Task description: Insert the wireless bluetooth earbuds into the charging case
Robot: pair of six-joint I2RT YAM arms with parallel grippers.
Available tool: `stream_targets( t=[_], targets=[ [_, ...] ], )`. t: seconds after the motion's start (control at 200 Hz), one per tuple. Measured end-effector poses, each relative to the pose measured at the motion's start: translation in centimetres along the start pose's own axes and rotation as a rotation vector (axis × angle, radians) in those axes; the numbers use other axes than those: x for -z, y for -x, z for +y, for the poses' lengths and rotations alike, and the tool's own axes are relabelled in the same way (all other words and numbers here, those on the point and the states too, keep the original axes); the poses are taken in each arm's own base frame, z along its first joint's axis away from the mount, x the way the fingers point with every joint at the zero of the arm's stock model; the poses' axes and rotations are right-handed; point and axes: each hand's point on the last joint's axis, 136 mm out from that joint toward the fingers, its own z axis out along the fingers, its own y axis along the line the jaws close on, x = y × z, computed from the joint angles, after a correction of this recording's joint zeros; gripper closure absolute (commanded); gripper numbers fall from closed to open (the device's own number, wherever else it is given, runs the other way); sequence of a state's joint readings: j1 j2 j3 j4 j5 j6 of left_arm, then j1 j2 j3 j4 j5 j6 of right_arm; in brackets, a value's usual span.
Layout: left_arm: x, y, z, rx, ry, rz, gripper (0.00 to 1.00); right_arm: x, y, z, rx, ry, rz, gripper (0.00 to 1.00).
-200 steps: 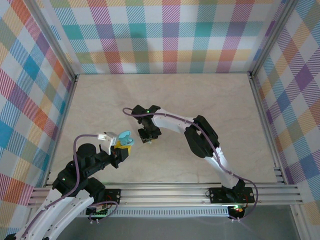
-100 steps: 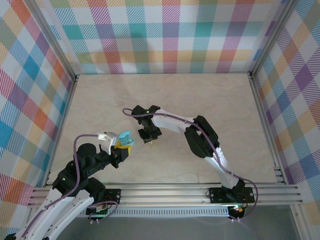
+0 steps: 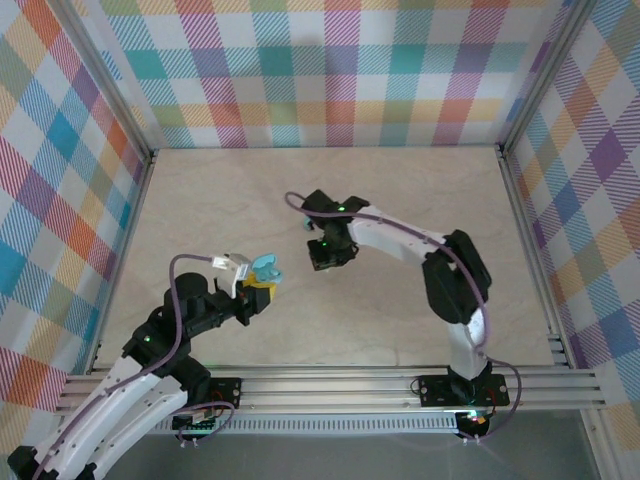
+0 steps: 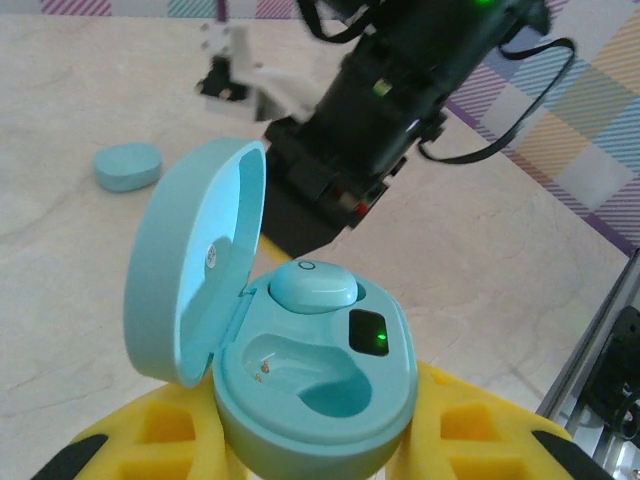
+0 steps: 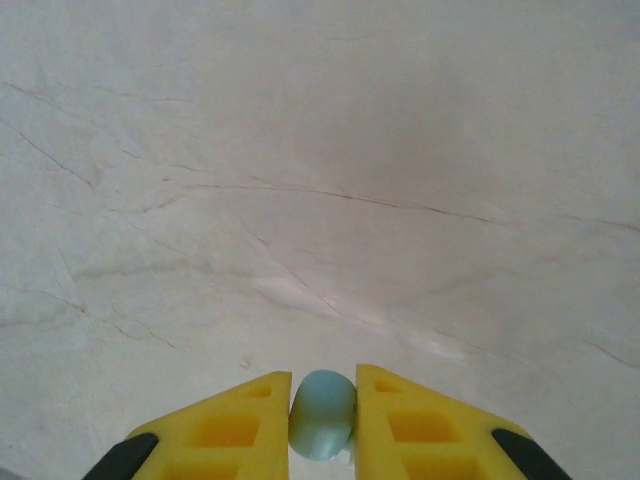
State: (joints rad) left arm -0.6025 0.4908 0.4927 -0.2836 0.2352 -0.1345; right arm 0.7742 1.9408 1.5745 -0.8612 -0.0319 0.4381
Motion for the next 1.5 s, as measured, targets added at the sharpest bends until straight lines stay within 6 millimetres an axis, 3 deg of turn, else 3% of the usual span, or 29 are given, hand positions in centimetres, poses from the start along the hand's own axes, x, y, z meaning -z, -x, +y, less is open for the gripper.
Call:
stream_targets(
  t=[0.195,0.34,0.465,0.67,0.905,1.135,1.5],
  targets=[
    [-2.7,0.8,-0.4,-0.003,-0.05,0.003,1.0,3.8,-0.7,-4.0,-0.114,0.04,-0.071,0.8],
    [-4.4,1.6,-0.6,-0.011,-0.074,-0.019,1.0,6.7,-1.4,-4.7,-0.145,0.094,-0.13,0.8],
    [-5.6,2.3,-0.9,-0.024,-0.094,-0.045,1.0,9.8,-1.6,-4.1,-0.151,0.163,-0.2,0.8],
    [-7.6,1.9,-2.1,-0.052,-0.14,-0.021,1.0,15.1,-1.3,-1.1,-0.104,0.34,-0.321,0.82],
    [-7.7,4.2,-3.8,-0.108,-0.182,-0.082,1.0,19.6,-1.6,1.3,-0.052,0.508,-0.444,0.86],
    [-7.4,5.4,-4.9,-0.145,-0.214,-0.137,1.0,22.0,-1.8,2.9,-0.009,0.604,-0.527,0.85],
    [-7.2,6.2,-5.7,-0.177,-0.239,-0.175,1.0,21.4,-3.1,7.7,0.119,0.67,-0.481,0.85]
  ],
)
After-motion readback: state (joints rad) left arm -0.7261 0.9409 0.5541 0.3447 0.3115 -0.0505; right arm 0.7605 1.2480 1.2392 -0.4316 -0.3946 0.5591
